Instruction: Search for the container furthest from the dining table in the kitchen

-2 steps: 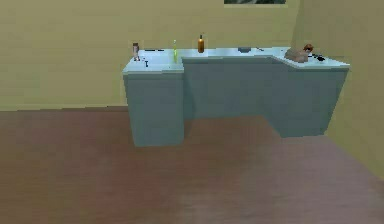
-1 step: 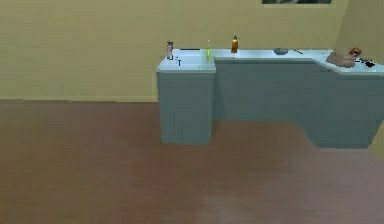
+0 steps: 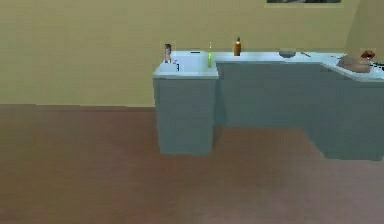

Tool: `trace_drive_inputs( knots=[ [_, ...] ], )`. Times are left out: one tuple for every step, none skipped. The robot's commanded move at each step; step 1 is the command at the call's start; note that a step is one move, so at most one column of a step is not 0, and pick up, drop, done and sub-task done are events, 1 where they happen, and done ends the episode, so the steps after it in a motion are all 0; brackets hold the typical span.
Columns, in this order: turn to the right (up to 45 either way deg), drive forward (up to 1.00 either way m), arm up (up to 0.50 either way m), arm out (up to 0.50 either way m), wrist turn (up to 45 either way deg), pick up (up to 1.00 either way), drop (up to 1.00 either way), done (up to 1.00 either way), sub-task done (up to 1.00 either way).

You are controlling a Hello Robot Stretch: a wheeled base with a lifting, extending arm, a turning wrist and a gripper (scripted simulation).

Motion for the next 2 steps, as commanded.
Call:
trace_drive_inputs(
  knots=[
    [21.0, 0.00, 0.00, 0.00, 0.0, 0.00, 0.00, 0.00, 0.00],
    [0.0, 1.00, 0.00, 0.00, 0.0, 0.00, 0.00, 0.00, 0.00]
  ],
)
